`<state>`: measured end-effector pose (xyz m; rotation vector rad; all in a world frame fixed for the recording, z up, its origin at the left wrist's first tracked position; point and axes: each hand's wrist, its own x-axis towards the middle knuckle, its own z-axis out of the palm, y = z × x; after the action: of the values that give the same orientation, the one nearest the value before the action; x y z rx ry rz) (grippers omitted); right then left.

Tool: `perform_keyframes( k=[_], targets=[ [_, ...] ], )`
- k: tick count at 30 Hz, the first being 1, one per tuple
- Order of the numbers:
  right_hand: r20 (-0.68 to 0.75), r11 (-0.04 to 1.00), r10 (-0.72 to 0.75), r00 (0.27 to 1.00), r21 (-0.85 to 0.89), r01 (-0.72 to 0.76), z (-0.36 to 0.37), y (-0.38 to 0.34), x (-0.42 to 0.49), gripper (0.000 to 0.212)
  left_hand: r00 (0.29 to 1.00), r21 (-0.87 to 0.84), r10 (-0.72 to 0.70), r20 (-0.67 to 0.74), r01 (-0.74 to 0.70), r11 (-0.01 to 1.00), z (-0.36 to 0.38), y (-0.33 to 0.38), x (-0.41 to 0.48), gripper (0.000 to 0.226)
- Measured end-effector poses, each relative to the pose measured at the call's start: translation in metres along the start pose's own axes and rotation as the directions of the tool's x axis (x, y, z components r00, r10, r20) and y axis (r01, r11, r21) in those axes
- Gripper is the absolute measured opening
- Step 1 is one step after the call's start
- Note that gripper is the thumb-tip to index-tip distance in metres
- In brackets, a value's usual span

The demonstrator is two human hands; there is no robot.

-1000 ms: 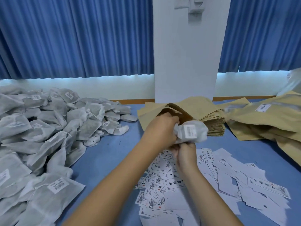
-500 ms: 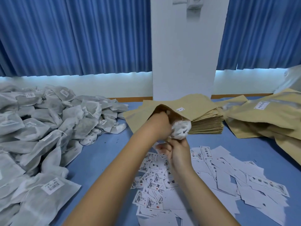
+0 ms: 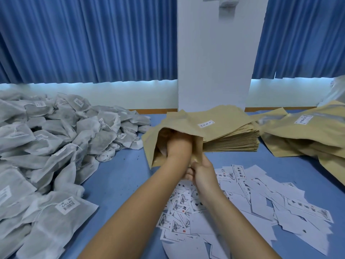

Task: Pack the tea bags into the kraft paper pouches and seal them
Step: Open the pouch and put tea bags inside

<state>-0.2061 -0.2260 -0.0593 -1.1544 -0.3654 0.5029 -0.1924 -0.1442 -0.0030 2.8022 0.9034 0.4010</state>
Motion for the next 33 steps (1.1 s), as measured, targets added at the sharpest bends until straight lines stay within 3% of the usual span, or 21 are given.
perform_keyframes(
  k=[2,3,5,6,7,8,10,12,13,15,16,19,21,23,27,30,33],
  targets=[
    [0.041,0.999,0.026,0.999,-0.047,-0.024,-0.001,-0.002,0.001,0.028,0.995,0.125,0.1,-0.014,-0.097,0.987,0.005,0.003,-0.016,0.027],
    [0.053,0.998,0.034,0.998,-0.06,-0.031,-0.003,-0.004,0.003,0.025,0.976,0.175,0.18,-0.12,-0.157,0.972,0.005,0.0,-0.028,0.024],
    [0.106,0.995,0.056,0.993,-0.091,-0.047,-0.014,-0.01,0.007,0.024,0.841,0.264,0.362,-0.401,-0.272,0.925,-0.001,-0.014,-0.054,0.025],
    [0.154,0.99,0.065,0.986,-0.138,-0.044,-0.021,-0.013,0.009,0.025,0.717,0.304,0.428,-0.55,-0.305,0.902,-0.002,-0.024,-0.061,0.029],
    [0.202,0.975,0.072,0.977,-0.221,-0.026,-0.028,-0.016,0.01,0.026,0.653,0.296,0.415,-0.633,-0.29,0.91,-0.001,-0.035,-0.065,0.034],
    [0.232,0.943,0.08,0.969,-0.332,0.001,-0.035,-0.019,0.011,0.029,0.701,0.256,0.331,-0.632,-0.215,0.943,0.001,-0.047,-0.069,0.041],
    [0.244,0.839,0.094,0.965,-0.541,0.055,-0.045,-0.025,0.012,0.042,0.876,0.16,0.091,-0.474,-0.016,0.987,0.002,-0.065,-0.073,0.05],
    [0.199,0.681,0.089,0.976,-0.727,0.086,-0.048,-0.023,0.012,0.05,0.934,0.065,-0.045,-0.355,0.073,0.995,0.015,-0.08,-0.068,0.052],
    [0.156,0.546,0.086,0.984,-0.834,0.085,-0.047,-0.018,0.013,0.048,0.938,0.025,-0.062,-0.34,0.075,0.997,0.019,-0.085,-0.067,0.055],
    [0.05,0.165,0.08,0.996,-0.986,0.037,-0.044,-0.007,0.014,0.035,0.906,-0.084,-0.075,-0.418,0.043,0.996,0.016,-0.091,-0.067,0.055],
    [0.014,0.05,0.058,0.998,-0.999,0.011,-0.043,-0.001,0.014,0.027,0.883,-0.14,-0.073,-0.465,0.008,0.99,0.015,-0.092,-0.068,0.052],
    [0.052,-0.034,0.01,0.999,-0.998,0.052,-0.036,0.005,0.013,0.004,0.828,-0.228,-0.014,-0.561,-0.139,0.964,0.012,-0.09,-0.075,0.048],
    [0.099,-0.083,-0.036,0.994,-0.992,0.095,-0.033,0.005,0.014,0.021,0.816,-0.28,-0.011,-0.577,-0.185,0.942,0.01,-0.09,-0.077,0.05],
    [0.129,-0.096,-0.082,0.988,-0.988,0.121,-0.032,0.003,0.014,0.036,0.804,-0.333,-0.047,-0.593,-0.192,0.923,0.008,-0.092,-0.077,0.051],
    [0.236,-0.057,-0.232,0.944,-0.972,0.229,-0.035,-0.009,0.014,0.021,0.755,-0.427,-0.121,-0.644,-0.225,0.876,0.009,-0.098,-0.075,0.053],
    [0.301,0.191,-0.358,0.884,-0.903,0.385,-0.04,-0.021,0.012,0.005,0.755,-0.521,-0.151,-0.638,-0.278,0.807,0.01,-0.099,-0.072,0.052],
    [0.361,0.418,-0.435,0.825,-0.73,0.54,-0.044,-0.034,0.005,0.007,0.744,-0.557,-0.133,-0.655,-0.357,0.75,0.011,-0.101,-0.071,0.046]
  ],
)
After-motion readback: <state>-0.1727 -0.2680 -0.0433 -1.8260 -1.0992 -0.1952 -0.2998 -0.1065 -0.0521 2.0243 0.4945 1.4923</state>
